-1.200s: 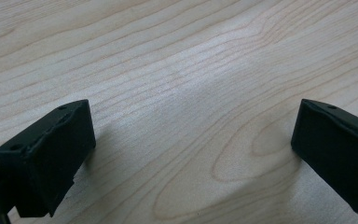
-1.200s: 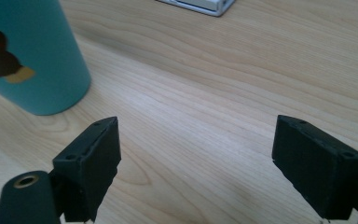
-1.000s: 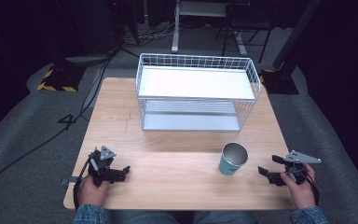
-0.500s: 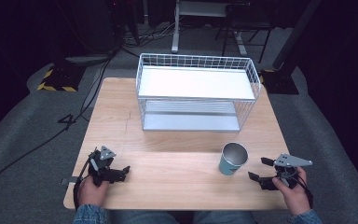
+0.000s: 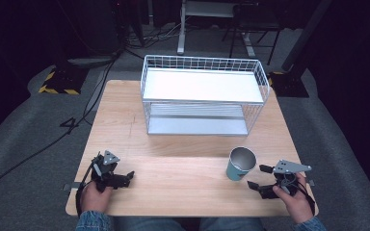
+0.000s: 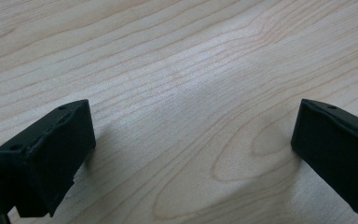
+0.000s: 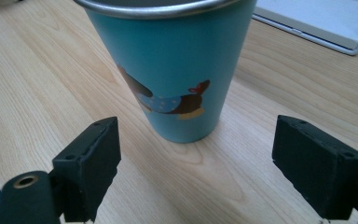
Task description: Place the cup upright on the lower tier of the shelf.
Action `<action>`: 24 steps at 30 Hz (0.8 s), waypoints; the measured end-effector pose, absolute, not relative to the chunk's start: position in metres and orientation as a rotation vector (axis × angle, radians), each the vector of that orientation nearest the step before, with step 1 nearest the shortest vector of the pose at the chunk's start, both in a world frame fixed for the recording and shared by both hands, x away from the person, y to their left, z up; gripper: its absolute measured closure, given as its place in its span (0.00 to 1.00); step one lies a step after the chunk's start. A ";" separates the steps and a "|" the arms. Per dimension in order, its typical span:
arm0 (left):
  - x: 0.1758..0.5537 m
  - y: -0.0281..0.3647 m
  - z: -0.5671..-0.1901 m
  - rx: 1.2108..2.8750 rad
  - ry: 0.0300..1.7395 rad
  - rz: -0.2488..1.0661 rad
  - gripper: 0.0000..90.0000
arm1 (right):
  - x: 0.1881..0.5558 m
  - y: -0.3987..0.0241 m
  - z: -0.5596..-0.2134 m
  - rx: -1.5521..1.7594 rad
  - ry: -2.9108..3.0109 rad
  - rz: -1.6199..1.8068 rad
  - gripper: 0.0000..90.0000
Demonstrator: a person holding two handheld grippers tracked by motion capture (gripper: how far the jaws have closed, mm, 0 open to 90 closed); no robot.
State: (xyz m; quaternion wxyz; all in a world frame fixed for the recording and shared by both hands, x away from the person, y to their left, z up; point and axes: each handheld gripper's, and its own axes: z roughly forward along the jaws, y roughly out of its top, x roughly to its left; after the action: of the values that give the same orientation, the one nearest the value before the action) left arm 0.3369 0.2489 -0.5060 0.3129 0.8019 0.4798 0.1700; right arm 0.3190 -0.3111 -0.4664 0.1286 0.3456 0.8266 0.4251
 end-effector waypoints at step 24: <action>0.337 0.249 -0.506 2.114 1.265 0.448 0.00 | 0.335 -0.269 -0.484 1.066 2.373 1.220 0.18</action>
State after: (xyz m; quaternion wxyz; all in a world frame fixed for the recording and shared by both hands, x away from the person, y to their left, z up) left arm 0.3369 0.2489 -0.5061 0.3133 0.8018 0.4798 0.1697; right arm 0.3352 -0.2695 -0.4842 0.1338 0.3677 0.8185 0.4207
